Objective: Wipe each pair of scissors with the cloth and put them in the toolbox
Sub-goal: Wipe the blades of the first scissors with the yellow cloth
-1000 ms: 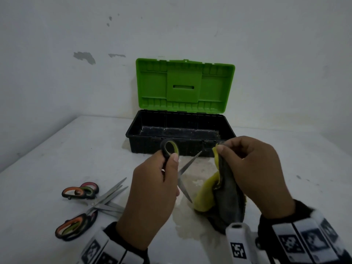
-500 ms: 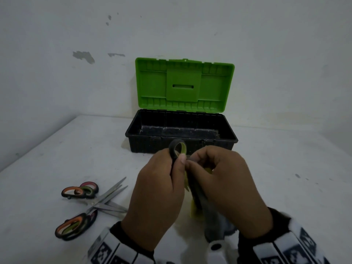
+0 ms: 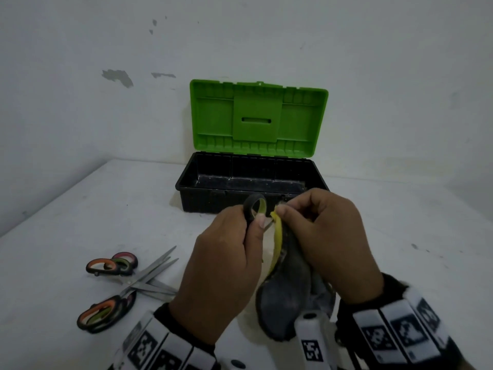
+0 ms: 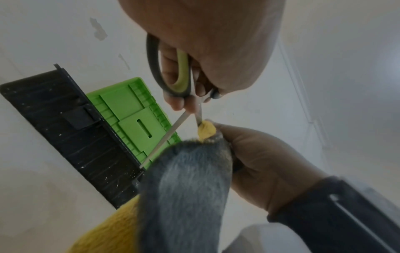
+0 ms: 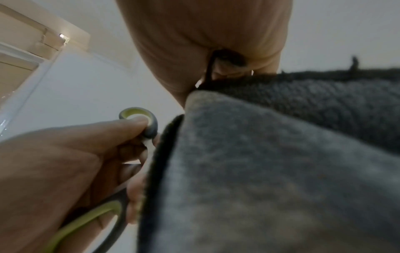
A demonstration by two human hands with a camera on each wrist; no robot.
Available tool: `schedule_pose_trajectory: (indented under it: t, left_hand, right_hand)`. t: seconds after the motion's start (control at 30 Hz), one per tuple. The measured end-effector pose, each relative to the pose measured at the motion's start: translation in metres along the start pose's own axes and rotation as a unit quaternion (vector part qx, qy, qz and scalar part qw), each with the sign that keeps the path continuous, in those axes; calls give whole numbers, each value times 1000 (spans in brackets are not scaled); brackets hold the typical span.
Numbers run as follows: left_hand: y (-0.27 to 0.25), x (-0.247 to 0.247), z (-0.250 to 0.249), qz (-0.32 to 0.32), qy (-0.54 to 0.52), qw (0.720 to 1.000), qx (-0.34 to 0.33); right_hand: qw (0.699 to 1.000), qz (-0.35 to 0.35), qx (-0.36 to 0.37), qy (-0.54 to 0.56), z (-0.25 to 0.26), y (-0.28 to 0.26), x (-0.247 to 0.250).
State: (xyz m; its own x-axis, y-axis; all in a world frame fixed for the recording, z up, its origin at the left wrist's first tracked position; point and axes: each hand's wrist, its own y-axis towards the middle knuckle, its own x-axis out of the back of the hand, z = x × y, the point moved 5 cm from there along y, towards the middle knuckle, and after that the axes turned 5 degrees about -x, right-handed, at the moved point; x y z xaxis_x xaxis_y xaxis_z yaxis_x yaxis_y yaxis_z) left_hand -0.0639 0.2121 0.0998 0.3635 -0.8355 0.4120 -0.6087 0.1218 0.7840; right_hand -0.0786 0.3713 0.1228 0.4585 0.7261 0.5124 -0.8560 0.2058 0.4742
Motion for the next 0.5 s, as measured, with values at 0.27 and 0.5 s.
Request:
schedule_pose_trajectory:
  t: [0.27, 0.5]
  left_hand:
    - [1, 2, 1, -2, -6, 1000, -10]
    - [2, 6, 2, -11, -35, 999, -6]
  right_hand:
    - [999, 30, 8, -5, 4, 0, 0]
    - [997, 64, 32, -1, 13, -13, -7]
